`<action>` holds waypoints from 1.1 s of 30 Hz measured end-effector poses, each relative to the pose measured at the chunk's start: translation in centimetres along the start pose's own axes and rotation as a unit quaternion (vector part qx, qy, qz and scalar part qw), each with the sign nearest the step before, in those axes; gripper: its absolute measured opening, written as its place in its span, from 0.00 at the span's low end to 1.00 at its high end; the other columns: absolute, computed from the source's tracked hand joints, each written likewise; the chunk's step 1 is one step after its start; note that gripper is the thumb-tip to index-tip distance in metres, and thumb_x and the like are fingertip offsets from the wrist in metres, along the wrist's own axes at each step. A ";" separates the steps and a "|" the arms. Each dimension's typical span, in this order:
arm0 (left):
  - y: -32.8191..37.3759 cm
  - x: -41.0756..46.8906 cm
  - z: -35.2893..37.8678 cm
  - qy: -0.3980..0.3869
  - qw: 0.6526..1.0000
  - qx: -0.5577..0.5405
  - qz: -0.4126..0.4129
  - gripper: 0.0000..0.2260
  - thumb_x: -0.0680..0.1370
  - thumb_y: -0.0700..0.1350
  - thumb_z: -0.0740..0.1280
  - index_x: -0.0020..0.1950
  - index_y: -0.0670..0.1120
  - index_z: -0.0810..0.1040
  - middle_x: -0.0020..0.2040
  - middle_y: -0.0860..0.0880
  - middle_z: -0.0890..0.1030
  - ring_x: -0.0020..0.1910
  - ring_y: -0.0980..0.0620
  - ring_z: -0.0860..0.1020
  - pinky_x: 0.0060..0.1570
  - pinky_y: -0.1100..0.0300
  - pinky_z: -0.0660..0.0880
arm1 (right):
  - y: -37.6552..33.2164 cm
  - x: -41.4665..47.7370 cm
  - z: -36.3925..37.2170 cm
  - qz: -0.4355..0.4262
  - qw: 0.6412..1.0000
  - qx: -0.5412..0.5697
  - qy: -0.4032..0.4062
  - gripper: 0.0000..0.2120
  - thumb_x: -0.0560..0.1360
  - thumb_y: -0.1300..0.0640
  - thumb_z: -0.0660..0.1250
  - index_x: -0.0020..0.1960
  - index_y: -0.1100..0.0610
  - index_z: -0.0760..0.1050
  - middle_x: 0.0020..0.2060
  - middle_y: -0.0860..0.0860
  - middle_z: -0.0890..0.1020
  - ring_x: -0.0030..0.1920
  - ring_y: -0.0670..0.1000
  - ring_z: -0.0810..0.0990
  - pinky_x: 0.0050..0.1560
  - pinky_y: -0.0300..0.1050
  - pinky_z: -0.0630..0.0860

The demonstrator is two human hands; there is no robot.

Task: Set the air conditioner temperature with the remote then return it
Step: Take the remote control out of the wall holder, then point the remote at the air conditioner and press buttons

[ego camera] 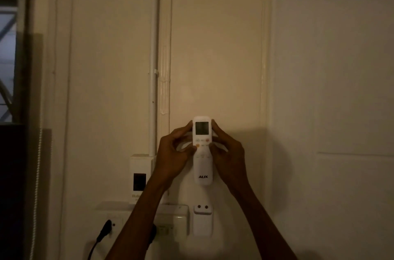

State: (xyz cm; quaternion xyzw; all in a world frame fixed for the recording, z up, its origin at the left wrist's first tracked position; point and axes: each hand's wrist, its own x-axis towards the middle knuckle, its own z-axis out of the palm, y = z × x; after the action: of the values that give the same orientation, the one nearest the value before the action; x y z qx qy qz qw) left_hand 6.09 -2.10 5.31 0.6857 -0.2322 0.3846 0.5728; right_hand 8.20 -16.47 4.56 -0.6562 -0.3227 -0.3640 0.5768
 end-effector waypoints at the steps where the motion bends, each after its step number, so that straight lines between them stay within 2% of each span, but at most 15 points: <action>1: 0.3 0.0 -0.3 -0.001 1.000 0.001 -0.001 0.27 0.70 0.31 0.72 0.66 0.48 0.74 0.55 0.60 0.79 0.53 0.67 0.79 0.51 0.73 0.76 | -0.3 0.1 0.1 -0.002 1.000 0.003 -0.004 0.24 0.72 0.62 0.67 0.67 0.54 0.68 0.61 0.47 0.75 0.51 0.31 0.77 0.48 0.25 0.74; 4: 1.1 -0.4 -1.3 -0.002 1.000 0.005 -0.005 0.26 0.70 0.32 0.72 0.67 0.47 0.74 0.57 0.55 0.81 0.54 0.64 0.80 0.54 0.67 0.78 | -1.0 -0.2 0.4 -0.001 1.000 0.014 -0.013 0.23 0.73 0.62 0.66 0.68 0.54 0.68 0.63 0.50 0.76 0.54 0.37 0.77 0.49 0.25 0.74; 6: 1.7 -0.9 -2.0 -0.004 1.000 0.007 -0.008 0.26 0.70 0.32 0.72 0.67 0.45 0.74 0.59 0.52 0.81 0.55 0.61 0.80 0.53 0.67 0.78 | -1.5 -0.5 0.6 -0.007 1.000 0.012 -0.024 0.24 0.74 0.61 0.66 0.68 0.53 0.68 0.64 0.50 0.76 0.54 0.37 0.77 0.49 0.25 0.74; 9: 2.9 -1.6 -2.9 -0.009 1.000 0.017 -0.009 0.27 0.70 0.30 0.71 0.67 0.45 0.74 0.58 0.54 0.80 0.53 0.64 0.80 0.48 0.72 0.77 | -2.5 -0.8 0.7 -0.014 0.999 0.014 -0.041 0.24 0.74 0.60 0.66 0.68 0.53 0.67 0.63 0.49 0.76 0.53 0.33 0.77 0.49 0.26 0.74; 13: 5.0 -2.5 -4.1 -0.017 0.999 0.032 -0.003 0.27 0.70 0.31 0.71 0.66 0.50 0.73 0.58 0.57 0.79 0.53 0.64 0.81 0.50 0.70 0.78 | -4.5 -1.3 0.5 -0.025 0.998 0.016 -0.057 0.23 0.74 0.60 0.66 0.68 0.54 0.66 0.61 0.46 0.76 0.51 0.32 0.78 0.49 0.28 0.75; 18: 8.3 -4.4 -5.4 -0.015 0.999 0.041 -0.007 0.27 0.70 0.31 0.72 0.67 0.49 0.73 0.60 0.55 0.79 0.52 0.63 0.80 0.47 0.71 0.77 | -7.7 -2.7 0.3 -0.033 0.996 0.008 -0.081 0.25 0.74 0.60 0.66 0.69 0.52 0.65 0.62 0.50 0.77 0.55 0.43 0.80 0.49 0.30 0.77; 23: 12.4 -6.7 -6.5 -0.017 0.998 0.068 0.006 0.27 0.71 0.32 0.72 0.67 0.49 0.73 0.60 0.56 0.79 0.54 0.63 0.80 0.48 0.73 0.76 | -11.5 -4.3 -0.8 -0.025 0.993 0.034 -0.114 0.31 0.71 0.63 0.70 0.70 0.51 0.63 0.61 0.50 0.77 0.56 0.45 0.79 0.50 0.33 0.78; 28: 16.9 -9.1 -7.8 -0.026 0.995 0.098 0.018 0.29 0.71 0.33 0.72 0.69 0.51 0.71 0.62 0.58 0.77 0.57 0.62 0.78 0.49 0.73 0.76 | -15.9 -6.0 -1.6 -0.019 0.990 0.054 -0.126 0.33 0.70 0.64 0.70 0.71 0.50 0.63 0.62 0.48 0.76 0.56 0.41 0.78 0.48 0.31 0.77; 33: 21.8 -11.7 -8.9 -0.034 0.993 0.112 0.025 0.30 0.70 0.33 0.73 0.68 0.53 0.72 0.59 0.62 0.77 0.55 0.66 0.77 0.46 0.75 0.75 | -20.4 -7.7 -2.3 -0.014 0.989 0.067 -0.132 0.33 0.70 0.65 0.70 0.71 0.51 0.63 0.60 0.45 0.76 0.53 0.34 0.78 0.43 0.28 0.76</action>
State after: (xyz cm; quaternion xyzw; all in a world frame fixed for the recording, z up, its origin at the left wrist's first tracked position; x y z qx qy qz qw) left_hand -19.76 -0.06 9.74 0.7522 -0.2242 0.3989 0.4742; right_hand -13.36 -16.20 8.84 -0.6537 -0.4288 -0.2593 0.5671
